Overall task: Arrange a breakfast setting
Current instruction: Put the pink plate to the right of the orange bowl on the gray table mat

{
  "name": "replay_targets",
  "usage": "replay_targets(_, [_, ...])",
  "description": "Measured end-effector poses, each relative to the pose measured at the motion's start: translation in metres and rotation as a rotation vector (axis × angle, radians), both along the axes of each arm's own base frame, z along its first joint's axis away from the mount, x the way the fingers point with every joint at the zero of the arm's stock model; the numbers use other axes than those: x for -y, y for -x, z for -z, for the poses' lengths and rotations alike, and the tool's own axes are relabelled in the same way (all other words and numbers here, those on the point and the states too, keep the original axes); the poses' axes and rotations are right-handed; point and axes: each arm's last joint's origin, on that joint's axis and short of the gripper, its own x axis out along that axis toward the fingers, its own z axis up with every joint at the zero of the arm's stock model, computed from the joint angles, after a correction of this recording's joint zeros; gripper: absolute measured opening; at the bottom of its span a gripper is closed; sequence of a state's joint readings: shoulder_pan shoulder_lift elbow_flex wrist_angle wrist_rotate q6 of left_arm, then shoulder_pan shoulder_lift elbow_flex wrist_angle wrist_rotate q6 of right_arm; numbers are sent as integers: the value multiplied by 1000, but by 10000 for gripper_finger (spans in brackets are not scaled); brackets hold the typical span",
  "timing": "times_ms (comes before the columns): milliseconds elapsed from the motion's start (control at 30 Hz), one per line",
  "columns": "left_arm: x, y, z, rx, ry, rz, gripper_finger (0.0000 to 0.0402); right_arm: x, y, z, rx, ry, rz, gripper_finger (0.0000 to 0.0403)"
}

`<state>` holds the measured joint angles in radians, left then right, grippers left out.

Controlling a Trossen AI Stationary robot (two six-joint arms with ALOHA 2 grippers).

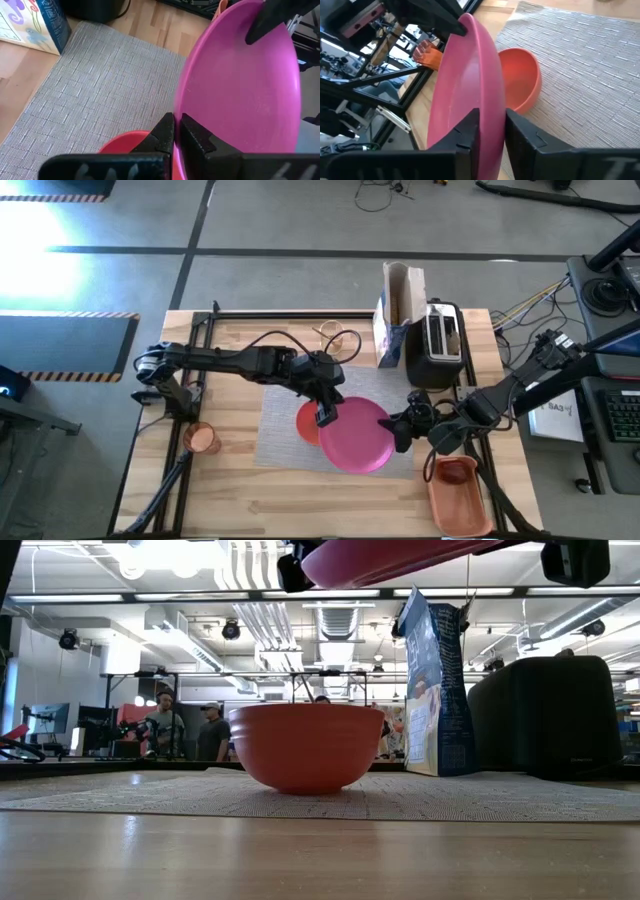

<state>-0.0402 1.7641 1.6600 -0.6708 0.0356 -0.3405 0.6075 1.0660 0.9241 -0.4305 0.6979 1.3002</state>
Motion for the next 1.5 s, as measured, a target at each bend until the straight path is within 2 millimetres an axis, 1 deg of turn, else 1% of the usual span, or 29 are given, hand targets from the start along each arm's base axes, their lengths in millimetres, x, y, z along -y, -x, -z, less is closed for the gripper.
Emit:
replay_targets(100, [0,0,0,1,-7,10,3,0,0,0,2,-8,4,64])
replay_targets(200, [0,0,0,6,-10,26,18,0,0,0,6,-3,4,62])
replay_targets(267, [1,-2,-2,29,-21,40,33,-1,-2,-3,28,-11,-2,61])
replay_targets(500, [3,-2,-2,33,-50,65,98,-1,-1,-3,19,3,-10,60])
replay_targets(633, [3,-2,-4,35,-22,85,128,1,1,-3,8,9,-18,60])
replay_targets(700, [5,-1,-9,36,7,113,137,6,5,-4,-20,7,-14,59])
replay_targets(800, [8,-1,-22,59,26,140,142,17,13,-4,-72,4,20,59])
replay_targets(900, [10,4,-35,44,27,148,143,29,23,-2,-146,3,51,59])
replay_targets(1000, [14,10,-48,22,28,159,143,39,32,3,-250,-5,74,60])
replay_targets(1100, [19,16,-57,-1,28,173,143,45,38,10,-372,-10,92,60])
replay_targets(1233, [29,20,-61,-16,24,196,143,47,38,19,-487,9,104,60])
replay_targets(1500, [40,22,-56,-39,22,224,143,42,26,32,-547,59,87,59])
